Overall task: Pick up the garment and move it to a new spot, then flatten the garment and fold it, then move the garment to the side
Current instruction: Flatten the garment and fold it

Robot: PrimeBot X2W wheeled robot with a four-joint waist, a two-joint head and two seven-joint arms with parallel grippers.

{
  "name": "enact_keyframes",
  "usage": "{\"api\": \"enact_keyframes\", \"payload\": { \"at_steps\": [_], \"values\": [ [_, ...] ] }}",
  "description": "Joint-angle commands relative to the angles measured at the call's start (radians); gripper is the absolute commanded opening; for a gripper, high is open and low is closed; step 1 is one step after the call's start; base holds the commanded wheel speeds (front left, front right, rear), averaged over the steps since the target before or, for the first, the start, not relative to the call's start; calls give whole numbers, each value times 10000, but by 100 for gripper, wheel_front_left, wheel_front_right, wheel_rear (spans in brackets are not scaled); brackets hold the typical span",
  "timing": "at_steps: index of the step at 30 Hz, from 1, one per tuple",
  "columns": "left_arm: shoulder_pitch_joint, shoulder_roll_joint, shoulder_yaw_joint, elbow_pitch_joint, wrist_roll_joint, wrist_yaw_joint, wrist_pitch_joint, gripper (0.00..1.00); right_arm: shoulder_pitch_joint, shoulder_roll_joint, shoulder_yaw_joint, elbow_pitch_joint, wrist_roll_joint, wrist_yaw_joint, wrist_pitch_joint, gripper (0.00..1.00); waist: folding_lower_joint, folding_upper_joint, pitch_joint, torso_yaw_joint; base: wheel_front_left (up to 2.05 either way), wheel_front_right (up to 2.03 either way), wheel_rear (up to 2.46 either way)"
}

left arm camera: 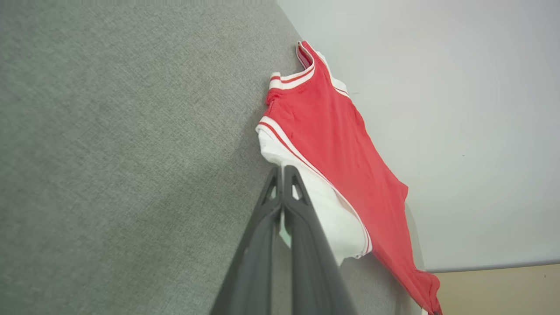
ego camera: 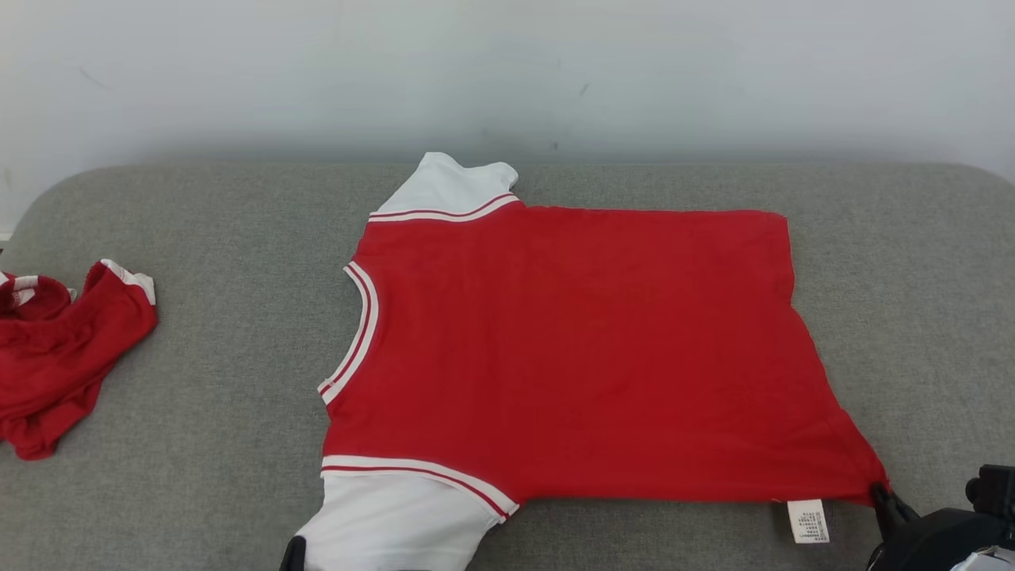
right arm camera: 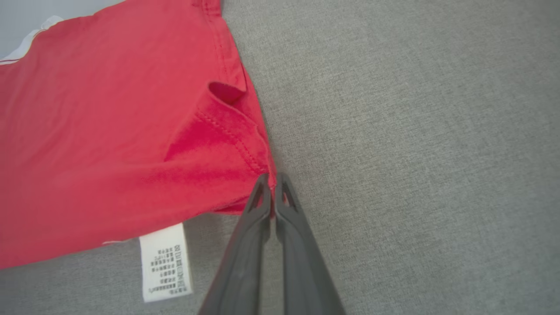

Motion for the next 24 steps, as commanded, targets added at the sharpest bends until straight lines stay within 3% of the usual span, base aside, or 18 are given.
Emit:
{"api": "enact_keyframes", "payload": {
  "at_steps": [1, 9, 16, 24],
  "values": [
    [-141, -6, 67, -115, -136, -58, -80, 0, -71, -11, 61, 53, 222, -23, -123, 0, 1, 1, 6, -4, 0, 0, 0],
    [-1767, -106, 74, 253, 52, 52, -264, 0, -1100, -8, 482, 482, 752, -23, -559, 0, 1, 1, 64, -94, 0, 0, 0],
    [-3613, -125, -131, 1527, 550, 44, -520, 0, -2472, -9, 1150, 1254, 801, -23, -882, 0, 1, 1, 339, -272, 0, 0, 0],
    [-5027, -169, -262, 2809, 899, -18, -868, 0, -4027, -10, 914, 2692, 518, -23, -1506, 0, 1, 1, 780, -323, 0, 0, 0]
  ]
}}
